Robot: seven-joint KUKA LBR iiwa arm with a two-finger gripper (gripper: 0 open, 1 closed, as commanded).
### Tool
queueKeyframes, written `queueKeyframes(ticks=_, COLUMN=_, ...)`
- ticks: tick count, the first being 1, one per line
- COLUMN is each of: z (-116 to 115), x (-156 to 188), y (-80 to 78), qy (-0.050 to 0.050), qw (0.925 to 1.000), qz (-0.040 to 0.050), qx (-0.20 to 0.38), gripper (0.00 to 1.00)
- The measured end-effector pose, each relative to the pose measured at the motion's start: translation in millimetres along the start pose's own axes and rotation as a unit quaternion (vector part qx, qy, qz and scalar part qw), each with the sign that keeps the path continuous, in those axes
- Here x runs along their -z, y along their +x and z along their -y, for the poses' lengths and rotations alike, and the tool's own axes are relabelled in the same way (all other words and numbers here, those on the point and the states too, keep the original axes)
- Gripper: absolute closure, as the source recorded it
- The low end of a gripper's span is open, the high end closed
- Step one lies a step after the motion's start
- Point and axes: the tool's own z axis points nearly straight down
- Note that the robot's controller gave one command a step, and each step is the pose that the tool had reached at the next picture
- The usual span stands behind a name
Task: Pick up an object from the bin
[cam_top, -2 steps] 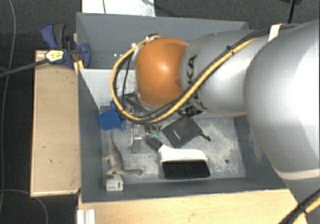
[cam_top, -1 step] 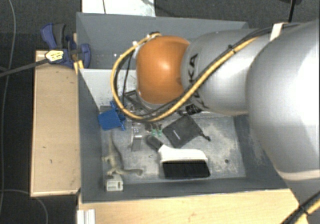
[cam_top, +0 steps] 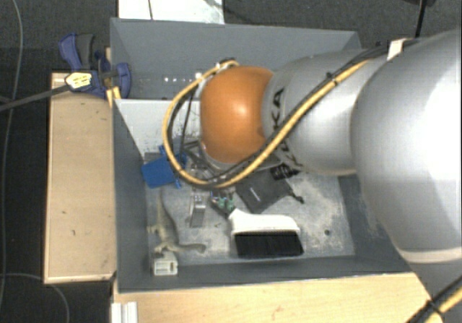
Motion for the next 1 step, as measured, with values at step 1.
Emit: queueKeyframes(ticks=1, z=49.5, x=9.6, y=15.8, qy=0.001, qw=1.0000, qz=-0.0038, qx=-0.002, gripper=0.00)
